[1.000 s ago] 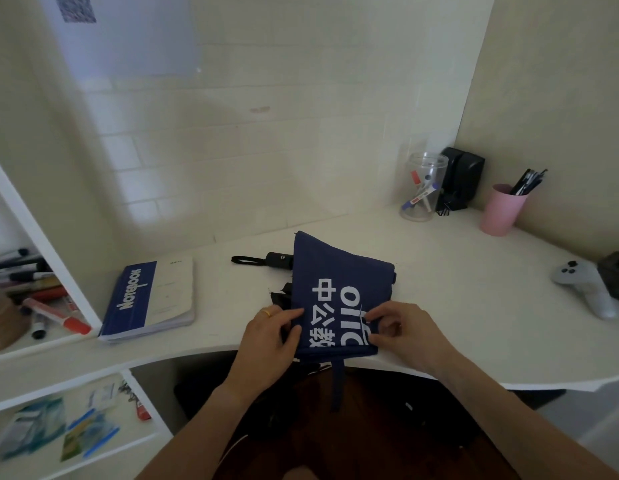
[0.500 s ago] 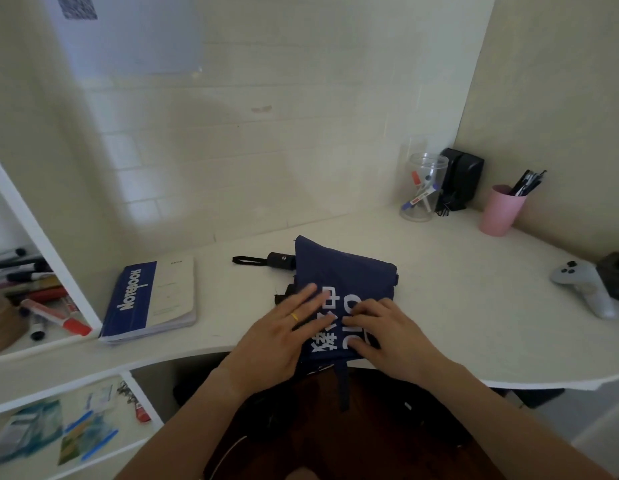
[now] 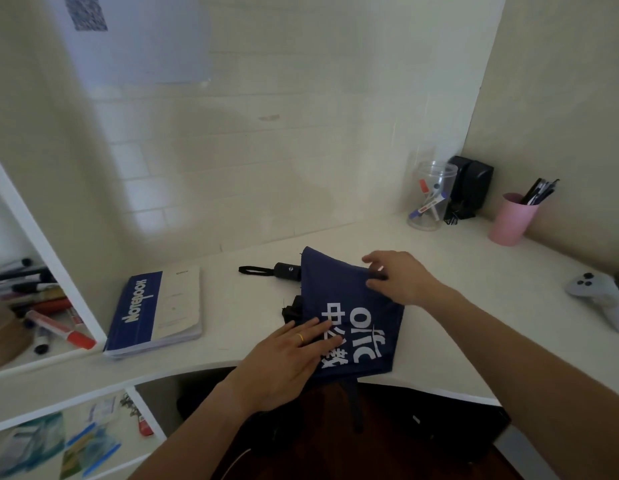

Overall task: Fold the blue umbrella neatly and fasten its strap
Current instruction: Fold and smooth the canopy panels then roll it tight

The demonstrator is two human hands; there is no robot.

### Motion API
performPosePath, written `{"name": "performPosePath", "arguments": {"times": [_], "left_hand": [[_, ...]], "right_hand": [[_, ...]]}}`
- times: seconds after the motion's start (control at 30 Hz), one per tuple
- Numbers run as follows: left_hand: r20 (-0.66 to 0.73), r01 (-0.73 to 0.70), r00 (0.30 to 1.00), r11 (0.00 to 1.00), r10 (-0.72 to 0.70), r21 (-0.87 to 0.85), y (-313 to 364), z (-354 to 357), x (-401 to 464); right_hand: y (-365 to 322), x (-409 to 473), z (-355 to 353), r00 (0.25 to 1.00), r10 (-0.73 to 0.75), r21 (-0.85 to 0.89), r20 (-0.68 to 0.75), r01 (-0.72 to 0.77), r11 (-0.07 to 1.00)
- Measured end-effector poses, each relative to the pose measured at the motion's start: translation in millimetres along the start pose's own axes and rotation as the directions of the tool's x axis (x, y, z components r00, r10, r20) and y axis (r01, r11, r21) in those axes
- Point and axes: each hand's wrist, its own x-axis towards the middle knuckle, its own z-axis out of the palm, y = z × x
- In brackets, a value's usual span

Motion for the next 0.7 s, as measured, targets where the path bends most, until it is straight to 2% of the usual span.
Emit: {"name": "performPosePath", "arguments": {"times": [0.1, 0.2, 0.27, 0.4, 0.5, 0.63, 0.7], "left_hand": [[-0.007, 0.006, 1.000, 1.000, -0.006, 0.005, 0, 1, 2], [-0.027, 0.006, 1.000, 1.000, -0.006, 0.000, -1, 4, 2], [-0.039, 0.004, 0.999, 1.000, -0.005, -0.006, -1, 4, 3], [-0.065, -0.004, 0.998, 1.000, 0.003, -0.022, -2, 7, 2], [-0.090, -0.017, 0.996, 1.000, 0.015, -0.020, -3, 12, 2], [-0.183, -0.048, 0.982, 0.999, 0.044, -0.017, -4, 16, 0], [-0.215, -0.050, 0.976, 0.998, 0.043, -0.025, -2, 17, 0]], "right_hand": [[-7, 2, -2, 0.997, -0.068, -0.110, -0.031, 0.064, 0.992], [-8, -3, -1, 0.982, -0.132, -0.066, -0.133, 0.124, 0.990], [-6, -11, 3, 0.956, -0.176, -0.011, -0.237, 0.178, 0.984], [-11, -36, 12, 0.876, -0.310, -0.047, -0.370, 0.315, 0.948], [-17, -55, 19, 0.875, -0.326, 0.008, -0.357, 0.352, 0.936], [-20, -82, 38, 0.895, -0.330, -0.020, -0.300, 0.340, 0.940], [-18, -94, 46, 0.910, -0.302, 0.024, -0.284, 0.322, 0.947]]}}
